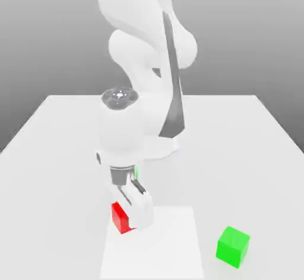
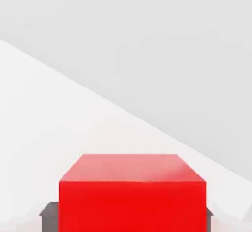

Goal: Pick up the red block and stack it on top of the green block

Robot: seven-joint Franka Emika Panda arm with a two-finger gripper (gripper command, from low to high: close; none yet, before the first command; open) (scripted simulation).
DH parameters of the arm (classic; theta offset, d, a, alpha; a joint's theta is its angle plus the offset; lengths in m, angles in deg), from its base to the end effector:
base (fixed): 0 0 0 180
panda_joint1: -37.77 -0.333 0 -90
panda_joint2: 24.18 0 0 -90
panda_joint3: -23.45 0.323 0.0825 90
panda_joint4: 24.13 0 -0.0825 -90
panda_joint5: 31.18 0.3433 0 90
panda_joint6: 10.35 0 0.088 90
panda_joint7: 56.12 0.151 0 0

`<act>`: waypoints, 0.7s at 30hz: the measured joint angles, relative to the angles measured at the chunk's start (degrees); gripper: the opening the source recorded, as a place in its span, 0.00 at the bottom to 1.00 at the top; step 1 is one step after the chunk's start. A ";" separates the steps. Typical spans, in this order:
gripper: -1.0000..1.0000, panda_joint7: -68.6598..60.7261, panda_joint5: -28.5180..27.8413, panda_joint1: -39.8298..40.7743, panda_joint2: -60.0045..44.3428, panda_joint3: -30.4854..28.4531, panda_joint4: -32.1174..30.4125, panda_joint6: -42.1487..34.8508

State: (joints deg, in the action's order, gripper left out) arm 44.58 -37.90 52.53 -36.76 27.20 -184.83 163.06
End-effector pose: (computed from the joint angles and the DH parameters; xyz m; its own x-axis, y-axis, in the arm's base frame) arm 0.3563 -0.0589 0.1484 -0.2610 -0.9654 -0.0011 -0.9653 0.2610 -0.0034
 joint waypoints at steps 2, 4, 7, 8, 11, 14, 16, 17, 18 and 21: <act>0.00 0.01 0.00 0.03 0.03 0.03 0.01 -0.06; 0.00 -1.02 1.50 0.87 2.50 1.26 -0.26 -2.13; 0.00 -3.11 4.45 1.07 7.10 2.20 -0.86 -6.01; 0.00 -3.71 5.26 1.07 8.66 2.43 -1.09 -7.33; 0.00 -4.94 6.86 0.70 13.16 2.56 -1.90 -11.20; 0.00 -2.15 7.21 -1.52 12.94 6.17 1.85 -15.04; 0.00 1.13 6.60 -4.30 11.61 9.78 5.48 -17.49; 0.00 2.90 6.14 -6.98 10.92 11.37 7.31 -18.66; 0.00 4.96 5.54 -10.16 10.09 12.76 9.46 -20.01; 0.00 10.62 3.60 -16.00 7.54 14.93 15.07 -22.97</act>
State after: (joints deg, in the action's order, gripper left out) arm 55.21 -34.30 36.53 -29.23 42.13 -169.76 140.09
